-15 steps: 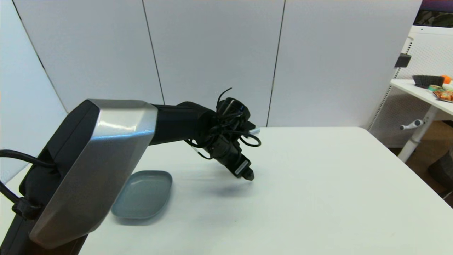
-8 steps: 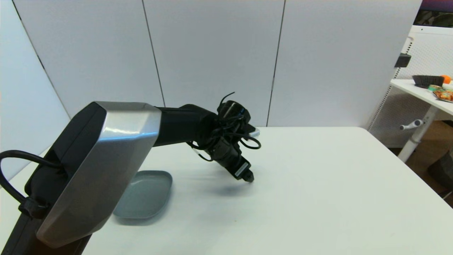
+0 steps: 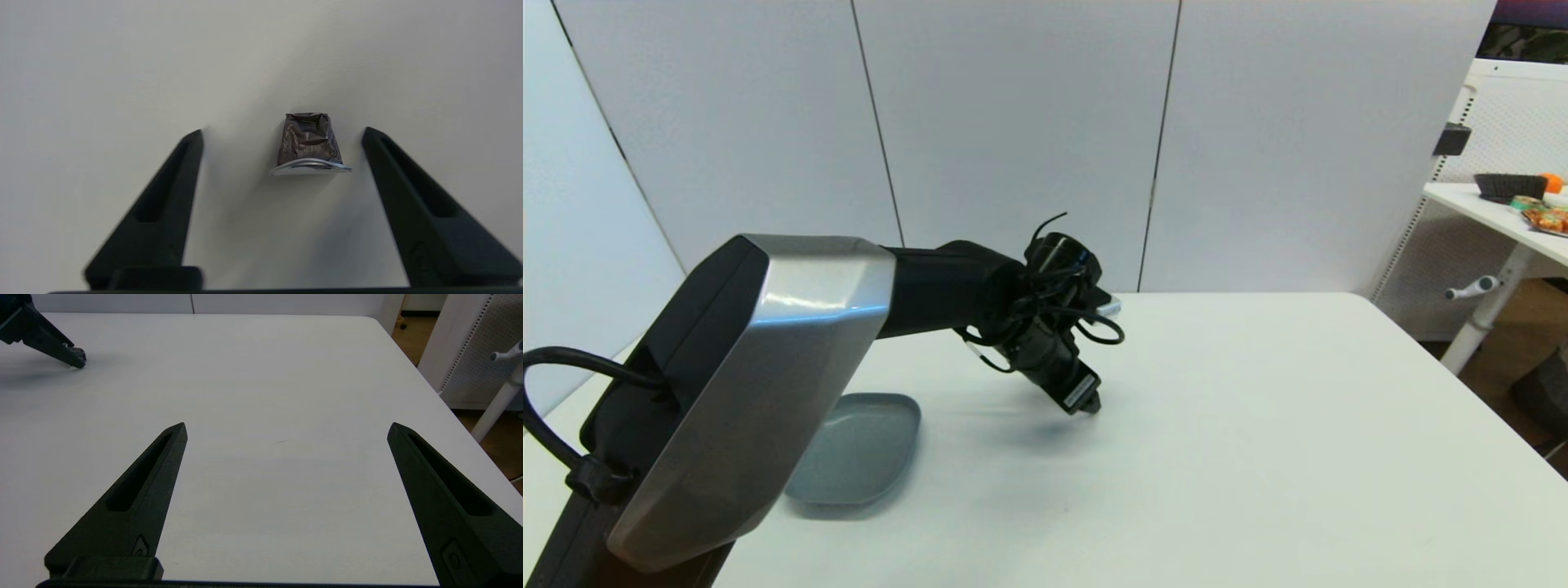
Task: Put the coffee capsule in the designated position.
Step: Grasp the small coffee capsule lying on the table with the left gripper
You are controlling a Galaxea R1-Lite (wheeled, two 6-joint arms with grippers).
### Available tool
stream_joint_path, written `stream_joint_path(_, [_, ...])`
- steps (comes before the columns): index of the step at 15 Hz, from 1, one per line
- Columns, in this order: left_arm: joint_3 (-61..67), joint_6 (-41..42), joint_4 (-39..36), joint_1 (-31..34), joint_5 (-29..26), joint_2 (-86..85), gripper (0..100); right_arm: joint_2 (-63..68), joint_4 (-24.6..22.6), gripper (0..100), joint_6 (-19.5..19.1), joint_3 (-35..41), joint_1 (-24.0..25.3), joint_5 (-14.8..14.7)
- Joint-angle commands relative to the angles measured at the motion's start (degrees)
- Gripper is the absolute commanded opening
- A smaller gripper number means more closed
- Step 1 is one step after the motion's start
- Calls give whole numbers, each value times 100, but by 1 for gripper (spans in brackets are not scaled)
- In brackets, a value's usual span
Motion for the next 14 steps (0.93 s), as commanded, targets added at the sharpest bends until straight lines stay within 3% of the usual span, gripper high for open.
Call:
stream_joint_path(1, [2, 9, 35, -1, 6, -35, 0, 7, 0, 100, -2, 0, 0, 2])
stream_joint_path(11, [2, 0, -9, 52, 76, -554, 0, 7, 0, 100, -2, 0, 0, 2])
stream_joint_path(14, [2, -9, 35, 403, 973, -1406, 0, 7, 0, 100, -2, 0, 0, 2])
